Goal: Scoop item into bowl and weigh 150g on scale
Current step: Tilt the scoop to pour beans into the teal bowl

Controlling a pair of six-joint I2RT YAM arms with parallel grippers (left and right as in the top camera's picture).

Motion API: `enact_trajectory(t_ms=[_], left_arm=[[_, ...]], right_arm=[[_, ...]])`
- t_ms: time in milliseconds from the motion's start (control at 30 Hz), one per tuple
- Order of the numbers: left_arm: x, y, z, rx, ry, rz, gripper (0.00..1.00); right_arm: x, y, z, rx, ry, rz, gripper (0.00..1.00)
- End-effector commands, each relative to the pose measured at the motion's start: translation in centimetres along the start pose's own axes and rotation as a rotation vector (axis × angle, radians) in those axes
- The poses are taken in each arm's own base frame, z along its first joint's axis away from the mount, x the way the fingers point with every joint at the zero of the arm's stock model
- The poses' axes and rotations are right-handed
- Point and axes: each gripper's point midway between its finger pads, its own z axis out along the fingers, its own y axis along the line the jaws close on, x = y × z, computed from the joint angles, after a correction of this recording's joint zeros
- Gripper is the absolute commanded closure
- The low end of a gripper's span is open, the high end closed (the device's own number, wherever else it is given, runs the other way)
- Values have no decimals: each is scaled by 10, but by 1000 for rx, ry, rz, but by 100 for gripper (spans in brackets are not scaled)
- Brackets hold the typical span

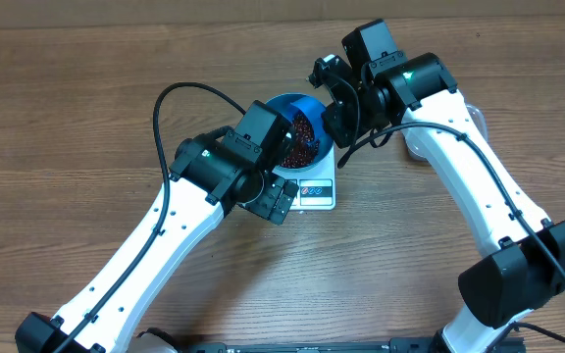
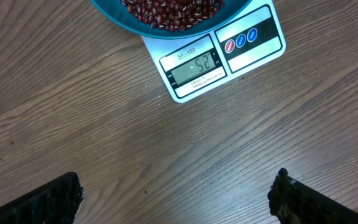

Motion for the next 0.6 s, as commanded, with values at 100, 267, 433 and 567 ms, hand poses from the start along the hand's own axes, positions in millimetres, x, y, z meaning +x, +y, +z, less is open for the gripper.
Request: enact_trajectory(t_ms=[100, 267, 433, 567], left_arm=[[0, 0, 1, 7, 2, -20, 0], [0, 0, 1, 7, 2, -20, 0], [0, 0, 1, 7, 2, -20, 0], [0, 0, 1, 7, 2, -20, 0]], right_arm=[[-10, 1, -24, 24, -57, -6, 96], [-11, 1, -24, 25, -58, -6, 96], [-12, 2, -27, 34, -63, -13, 96], [-12, 4, -28, 102, -54, -46, 96]])
